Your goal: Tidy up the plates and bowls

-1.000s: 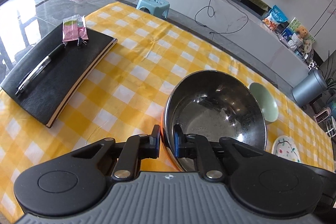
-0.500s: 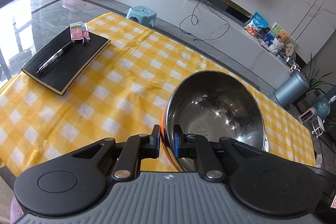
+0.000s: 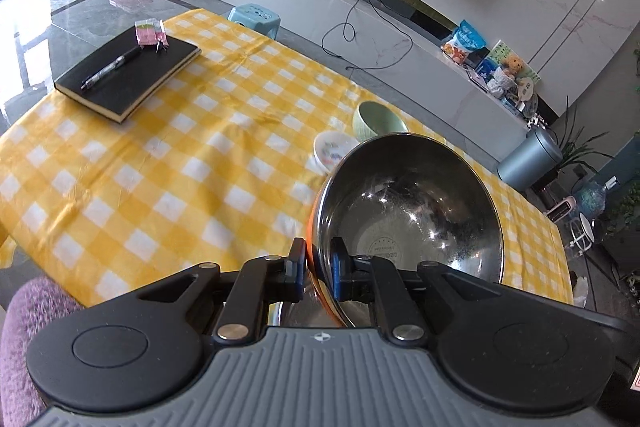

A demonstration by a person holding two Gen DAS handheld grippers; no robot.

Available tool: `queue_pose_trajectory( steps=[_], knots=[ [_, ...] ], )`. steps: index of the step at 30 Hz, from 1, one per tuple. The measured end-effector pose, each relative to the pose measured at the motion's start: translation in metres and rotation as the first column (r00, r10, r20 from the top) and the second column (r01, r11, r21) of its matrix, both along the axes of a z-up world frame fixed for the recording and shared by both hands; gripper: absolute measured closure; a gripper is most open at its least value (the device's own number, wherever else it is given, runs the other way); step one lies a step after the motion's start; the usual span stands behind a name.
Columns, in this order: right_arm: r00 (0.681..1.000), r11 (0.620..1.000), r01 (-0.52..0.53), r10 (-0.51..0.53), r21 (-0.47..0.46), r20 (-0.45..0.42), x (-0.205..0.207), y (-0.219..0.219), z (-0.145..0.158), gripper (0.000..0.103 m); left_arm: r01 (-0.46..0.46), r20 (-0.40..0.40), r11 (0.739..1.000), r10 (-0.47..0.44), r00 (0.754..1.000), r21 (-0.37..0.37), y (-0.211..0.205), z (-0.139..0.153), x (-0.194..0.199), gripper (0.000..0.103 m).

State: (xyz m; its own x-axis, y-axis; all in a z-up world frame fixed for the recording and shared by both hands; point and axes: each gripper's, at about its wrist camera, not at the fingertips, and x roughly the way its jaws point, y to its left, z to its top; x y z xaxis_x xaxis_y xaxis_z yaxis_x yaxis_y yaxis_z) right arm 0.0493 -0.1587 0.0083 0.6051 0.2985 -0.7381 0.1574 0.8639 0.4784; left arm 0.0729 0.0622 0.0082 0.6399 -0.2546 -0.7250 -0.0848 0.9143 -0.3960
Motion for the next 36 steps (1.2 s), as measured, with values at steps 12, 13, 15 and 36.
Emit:
queue_pose_trajectory(
  steps=[12,13,15,36],
  knots=[
    [0.999,1.0,0.015,-0.015,0.012,-0.028,-0.033,-0.022,-0.014,0.085,0.061,-0.025,0.998,-0.061,0.998,-0.016,-0.014,-0.015,-0.032,0.089],
    [0.999,1.0,0.02,-0.02,0.009,-0.03,-0.036,-0.024,-0.015,0.086,0.067,-0.033,0.998,-0.067,0.997,-0.02,-0.015,-0.018,-0.033,0.089],
    [0.999,1.0,0.026,-0.026,0.002,-0.035,-0.038,-0.026,-0.017,0.086,0.073,-0.048,0.997,-0.074,0.996,-0.024,-0.016,-0.023,-0.034,0.089],
    [0.992,0.999,0.039,-0.036,0.019,-0.125,-0.021,-0.027,-0.052,0.086,0.025,-0.129,0.999,-0.031,0.991,-0.043,-0.01,-0.052,-0.023,0.089]
  ],
)
